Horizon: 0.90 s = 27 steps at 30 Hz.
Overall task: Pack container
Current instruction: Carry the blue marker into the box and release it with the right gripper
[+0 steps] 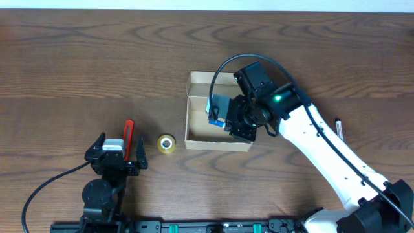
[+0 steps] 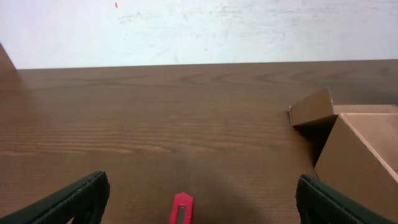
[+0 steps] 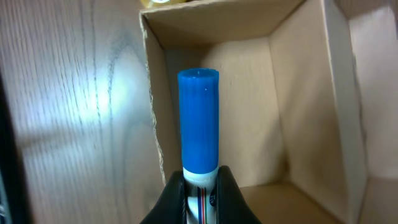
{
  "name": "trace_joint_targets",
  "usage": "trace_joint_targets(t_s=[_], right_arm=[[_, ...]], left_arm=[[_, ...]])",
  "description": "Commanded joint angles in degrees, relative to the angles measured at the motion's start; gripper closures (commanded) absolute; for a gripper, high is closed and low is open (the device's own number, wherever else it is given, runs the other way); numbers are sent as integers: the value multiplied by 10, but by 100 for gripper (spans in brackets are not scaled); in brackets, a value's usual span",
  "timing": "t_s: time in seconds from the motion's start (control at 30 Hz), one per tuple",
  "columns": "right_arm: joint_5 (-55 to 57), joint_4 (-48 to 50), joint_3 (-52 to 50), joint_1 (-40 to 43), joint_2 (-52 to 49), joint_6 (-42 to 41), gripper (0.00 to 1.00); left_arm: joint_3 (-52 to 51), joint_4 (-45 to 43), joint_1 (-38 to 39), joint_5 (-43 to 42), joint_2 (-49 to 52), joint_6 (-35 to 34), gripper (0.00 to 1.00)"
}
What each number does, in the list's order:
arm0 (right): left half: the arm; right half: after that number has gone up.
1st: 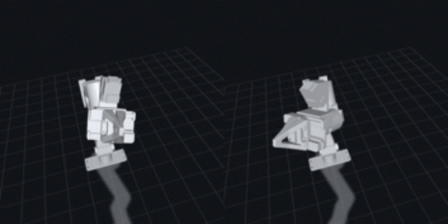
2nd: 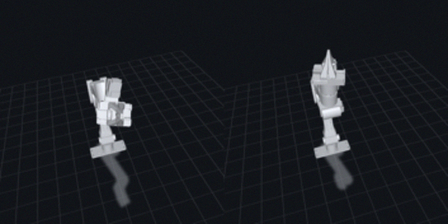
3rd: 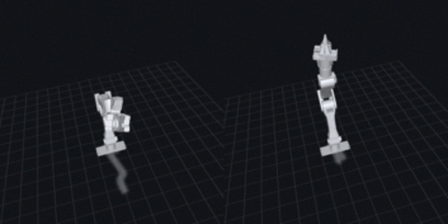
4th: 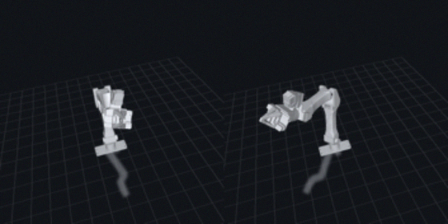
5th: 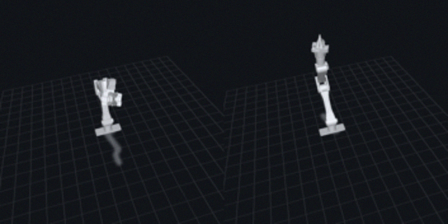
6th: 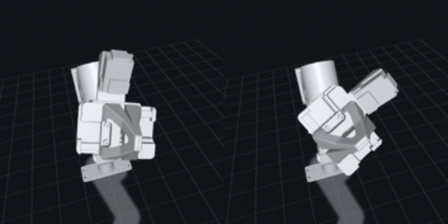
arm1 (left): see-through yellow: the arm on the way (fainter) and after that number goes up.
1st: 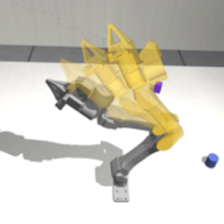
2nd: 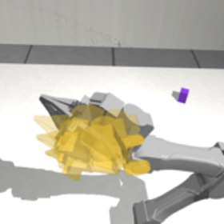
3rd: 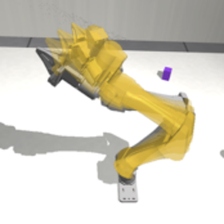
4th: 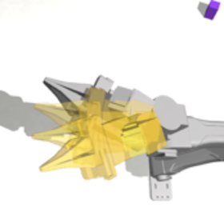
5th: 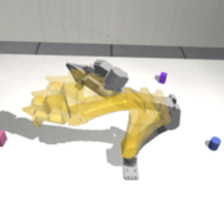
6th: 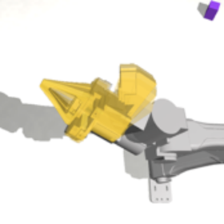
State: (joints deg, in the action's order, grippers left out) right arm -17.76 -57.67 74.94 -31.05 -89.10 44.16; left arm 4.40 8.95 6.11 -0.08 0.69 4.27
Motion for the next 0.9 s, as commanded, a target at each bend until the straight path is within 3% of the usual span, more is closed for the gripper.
trace_joint_targets(t_s=[0.0,0.3,0.8,0.87], right_arm=[[21,10,4,-7,-8,52,99],[29,71,4,-7,-68,74,99],[23,93,4,-5,-209,112,99],[23,95,4,-5,-214,109,90]], left_arm=[[-17,7,-2,-15,-4,-14,5],[-17,7,-1,-15,-4,-26,5],[-17,7,-1,-15,-4,-26,5],[-17,6,-1,-15,-4,-26,5]])
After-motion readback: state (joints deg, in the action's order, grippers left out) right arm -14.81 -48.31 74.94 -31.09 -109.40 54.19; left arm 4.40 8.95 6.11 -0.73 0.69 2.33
